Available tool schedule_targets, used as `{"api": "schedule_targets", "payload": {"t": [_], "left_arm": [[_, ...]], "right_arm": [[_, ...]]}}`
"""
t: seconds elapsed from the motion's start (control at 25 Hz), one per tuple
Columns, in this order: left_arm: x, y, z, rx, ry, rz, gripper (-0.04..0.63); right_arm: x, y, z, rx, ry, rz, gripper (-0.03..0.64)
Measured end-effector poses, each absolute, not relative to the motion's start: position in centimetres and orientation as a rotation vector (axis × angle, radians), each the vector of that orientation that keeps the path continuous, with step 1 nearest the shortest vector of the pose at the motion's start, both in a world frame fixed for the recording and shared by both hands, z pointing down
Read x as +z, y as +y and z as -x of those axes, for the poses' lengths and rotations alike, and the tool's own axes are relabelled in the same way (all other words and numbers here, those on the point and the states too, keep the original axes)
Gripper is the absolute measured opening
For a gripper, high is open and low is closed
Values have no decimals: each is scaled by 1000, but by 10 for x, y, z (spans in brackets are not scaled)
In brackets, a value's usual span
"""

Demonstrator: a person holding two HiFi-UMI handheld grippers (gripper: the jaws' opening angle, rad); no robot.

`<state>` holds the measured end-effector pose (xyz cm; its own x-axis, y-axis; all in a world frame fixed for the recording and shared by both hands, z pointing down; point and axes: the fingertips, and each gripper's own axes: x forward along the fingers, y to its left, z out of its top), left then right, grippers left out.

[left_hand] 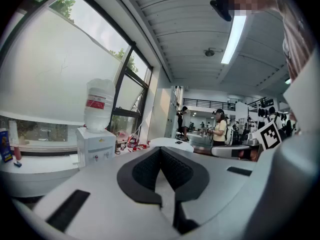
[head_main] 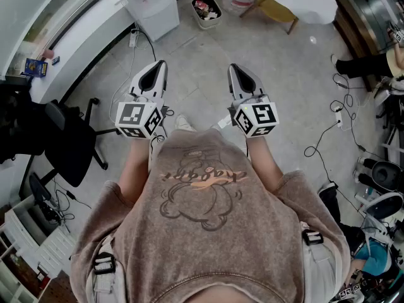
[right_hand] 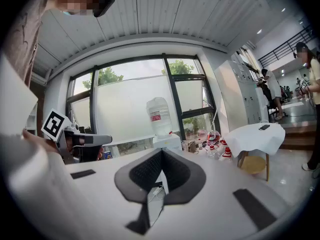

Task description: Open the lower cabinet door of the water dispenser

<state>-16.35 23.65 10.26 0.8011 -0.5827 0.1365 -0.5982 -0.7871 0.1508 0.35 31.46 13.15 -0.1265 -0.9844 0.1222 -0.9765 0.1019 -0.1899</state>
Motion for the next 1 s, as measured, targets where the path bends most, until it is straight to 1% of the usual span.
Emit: {"api": "schedule_targets", "payload": {"t": [0.6, 1.0], "left_arm": [[111, 197, 180, 168, -816, -2853, 15], [121, 162, 169, 136, -711, -2858, 17]], "right_arm": [[150, 286, 26, -410, 2272, 2076, 6], [156, 264, 24, -409, 2203, 2169, 6]]}}
